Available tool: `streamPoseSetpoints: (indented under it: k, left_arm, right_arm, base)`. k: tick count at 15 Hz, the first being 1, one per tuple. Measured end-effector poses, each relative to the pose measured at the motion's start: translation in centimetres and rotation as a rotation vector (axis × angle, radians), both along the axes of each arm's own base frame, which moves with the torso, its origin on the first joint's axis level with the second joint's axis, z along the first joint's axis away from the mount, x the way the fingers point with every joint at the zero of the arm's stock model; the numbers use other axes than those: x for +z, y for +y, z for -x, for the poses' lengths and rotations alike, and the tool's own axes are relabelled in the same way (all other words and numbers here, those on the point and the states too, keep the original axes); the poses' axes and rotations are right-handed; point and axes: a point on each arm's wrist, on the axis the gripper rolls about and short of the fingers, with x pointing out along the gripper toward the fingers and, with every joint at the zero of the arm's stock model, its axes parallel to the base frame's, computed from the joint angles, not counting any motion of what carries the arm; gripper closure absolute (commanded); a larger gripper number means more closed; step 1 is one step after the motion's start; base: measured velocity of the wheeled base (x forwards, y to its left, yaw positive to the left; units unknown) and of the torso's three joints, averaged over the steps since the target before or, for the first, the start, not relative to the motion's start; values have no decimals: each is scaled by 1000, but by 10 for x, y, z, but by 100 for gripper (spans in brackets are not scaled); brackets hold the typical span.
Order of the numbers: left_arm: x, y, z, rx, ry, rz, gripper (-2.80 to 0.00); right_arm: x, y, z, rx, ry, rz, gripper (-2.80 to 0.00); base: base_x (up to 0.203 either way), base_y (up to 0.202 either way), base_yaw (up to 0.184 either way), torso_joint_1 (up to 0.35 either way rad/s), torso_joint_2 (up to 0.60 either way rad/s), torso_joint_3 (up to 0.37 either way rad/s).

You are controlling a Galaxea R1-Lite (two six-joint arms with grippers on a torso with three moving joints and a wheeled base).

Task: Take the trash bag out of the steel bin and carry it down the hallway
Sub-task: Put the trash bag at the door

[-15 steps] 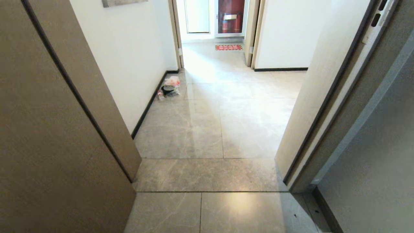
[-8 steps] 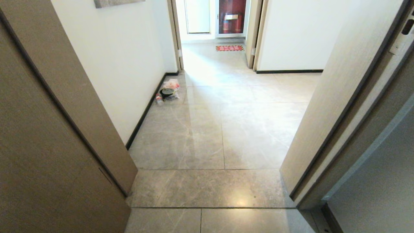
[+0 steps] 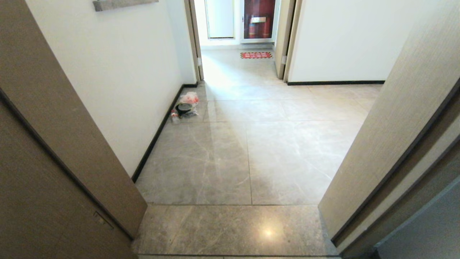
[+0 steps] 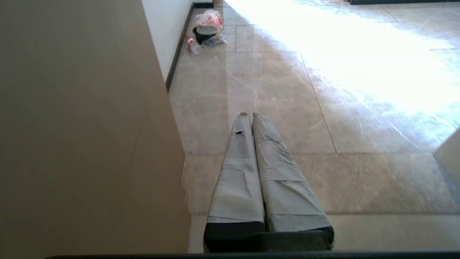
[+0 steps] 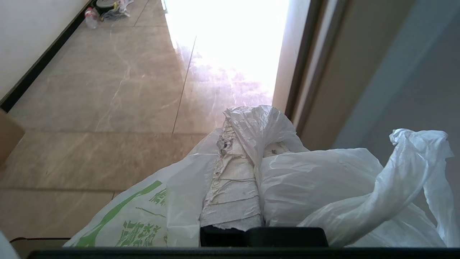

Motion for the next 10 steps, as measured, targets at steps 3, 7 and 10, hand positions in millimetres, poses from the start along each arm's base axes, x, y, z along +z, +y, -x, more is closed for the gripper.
streamPoseSetpoints:
  k: [3,7,10]
  left_arm:
    - [0,0,0,0,0,-1,0]
    - [0,0,0,0,0,-1,0]
    - [0,0,0,0,0,-1,0]
  right_arm:
    - [0,0,0,-1,0,1,0]
    - [0,0,0,0,0,4,0]
    - [0,0,0,-1,0,3,0]
  base:
    - [190,0,2,1,1,6]
    - [191,0,0,3,1,1]
    - [193,0,1,1,0,3]
